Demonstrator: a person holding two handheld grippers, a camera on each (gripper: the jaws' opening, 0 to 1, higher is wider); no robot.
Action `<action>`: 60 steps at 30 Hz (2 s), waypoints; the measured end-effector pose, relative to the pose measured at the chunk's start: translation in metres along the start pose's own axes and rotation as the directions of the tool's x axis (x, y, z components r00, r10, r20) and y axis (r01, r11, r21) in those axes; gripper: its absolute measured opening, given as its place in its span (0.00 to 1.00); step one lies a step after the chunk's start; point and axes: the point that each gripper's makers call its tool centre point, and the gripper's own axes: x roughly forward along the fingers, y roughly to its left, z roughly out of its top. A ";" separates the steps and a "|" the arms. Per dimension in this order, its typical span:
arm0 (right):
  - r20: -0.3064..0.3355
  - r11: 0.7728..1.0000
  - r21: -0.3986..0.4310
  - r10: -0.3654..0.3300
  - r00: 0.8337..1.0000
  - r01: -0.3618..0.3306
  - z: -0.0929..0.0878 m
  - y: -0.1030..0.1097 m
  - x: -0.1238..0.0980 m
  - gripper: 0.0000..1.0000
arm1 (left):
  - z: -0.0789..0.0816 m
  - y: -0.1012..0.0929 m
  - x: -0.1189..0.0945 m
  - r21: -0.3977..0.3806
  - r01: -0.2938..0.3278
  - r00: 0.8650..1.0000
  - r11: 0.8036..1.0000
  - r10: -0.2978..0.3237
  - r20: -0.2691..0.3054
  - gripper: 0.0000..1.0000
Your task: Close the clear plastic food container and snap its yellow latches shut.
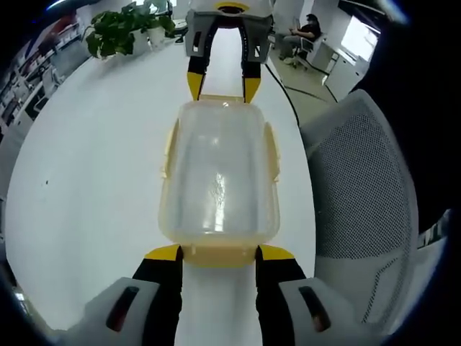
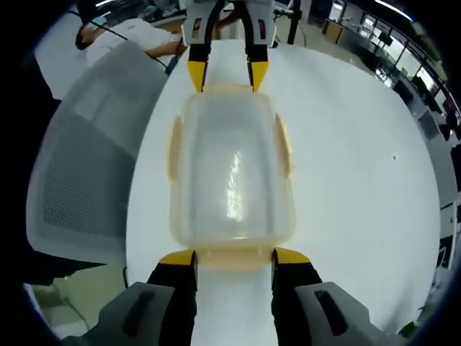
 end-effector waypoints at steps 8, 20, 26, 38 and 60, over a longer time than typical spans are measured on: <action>0.006 1.000 -0.003 -0.002 1.000 0.002 0.002 0.003 0.000 0.39 | -0.003 -0.002 0.001 -0.001 0.005 1.000 1.000 -0.005 -0.012 0.39; 0.002 1.000 -0.009 -0.018 1.000 0.018 0.000 0.003 0.005 0.39 | -0.005 -0.001 0.007 0.004 0.010 1.000 1.000 -0.010 -0.026 0.39; -0.009 0.999 -0.015 -0.029 1.000 0.029 -0.002 0.002 0.006 0.39 | -0.004 0.000 0.008 0.007 0.003 1.000 1.000 -0.003 -0.023 0.39; 0.007 1.000 -0.005 -0.029 1.000 0.029 -0.006 0.003 0.010 0.40 | -0.005 -0.001 0.014 0.009 0.000 0.999 1.000 0.000 -0.033 0.39; 0.076 0.997 0.078 -0.035 0.997 0.029 -0.010 0.004 -0.001 0.37 | -0.015 0.002 0.006 -0.036 -0.029 0.998 0.999 0.027 -0.061 0.38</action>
